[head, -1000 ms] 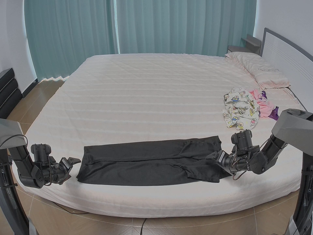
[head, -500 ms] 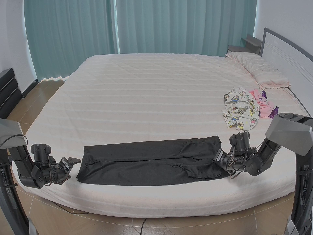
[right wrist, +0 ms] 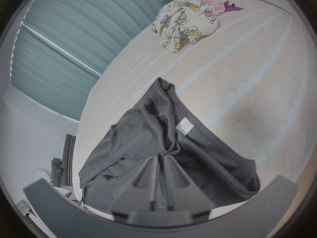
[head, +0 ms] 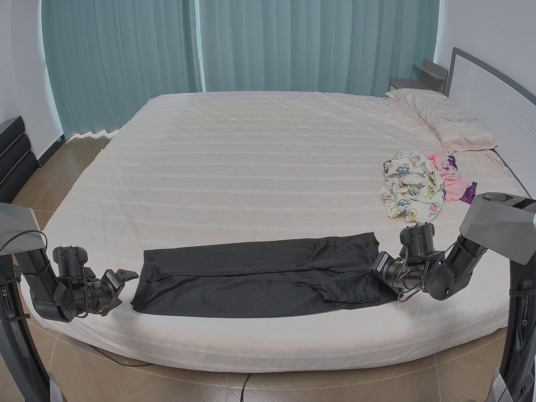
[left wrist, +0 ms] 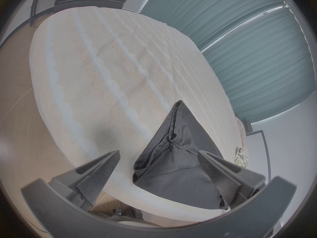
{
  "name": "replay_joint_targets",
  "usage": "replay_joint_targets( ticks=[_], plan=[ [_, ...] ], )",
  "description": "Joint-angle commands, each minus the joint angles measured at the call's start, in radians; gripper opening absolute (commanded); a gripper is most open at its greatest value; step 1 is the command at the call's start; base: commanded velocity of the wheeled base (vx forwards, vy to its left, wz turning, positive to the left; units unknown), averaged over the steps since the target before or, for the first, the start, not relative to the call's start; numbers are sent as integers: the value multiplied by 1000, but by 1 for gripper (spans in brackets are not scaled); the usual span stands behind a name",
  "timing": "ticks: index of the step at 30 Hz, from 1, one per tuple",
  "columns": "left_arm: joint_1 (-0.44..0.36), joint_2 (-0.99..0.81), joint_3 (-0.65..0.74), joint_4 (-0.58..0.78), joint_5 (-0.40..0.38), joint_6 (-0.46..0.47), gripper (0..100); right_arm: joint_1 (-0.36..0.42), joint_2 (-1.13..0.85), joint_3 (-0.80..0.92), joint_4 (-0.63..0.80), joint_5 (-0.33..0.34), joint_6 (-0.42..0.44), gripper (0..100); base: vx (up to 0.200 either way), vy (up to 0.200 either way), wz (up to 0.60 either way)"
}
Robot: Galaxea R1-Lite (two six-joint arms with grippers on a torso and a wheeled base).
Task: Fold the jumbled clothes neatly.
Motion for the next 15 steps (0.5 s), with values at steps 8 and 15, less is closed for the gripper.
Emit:
replay_joint_targets(
  ticks=[8, 15],
  plan=[
    [0, 0, 3, 0, 0, -1, 100, -23, -33, 32, -40, 4, -1, 100, 0, 0, 0],
    [0, -5, -5, 0, 2, -11, 100, -76, -108, 83, -36, 5, 4, 100, 0, 0, 0]
  ],
)
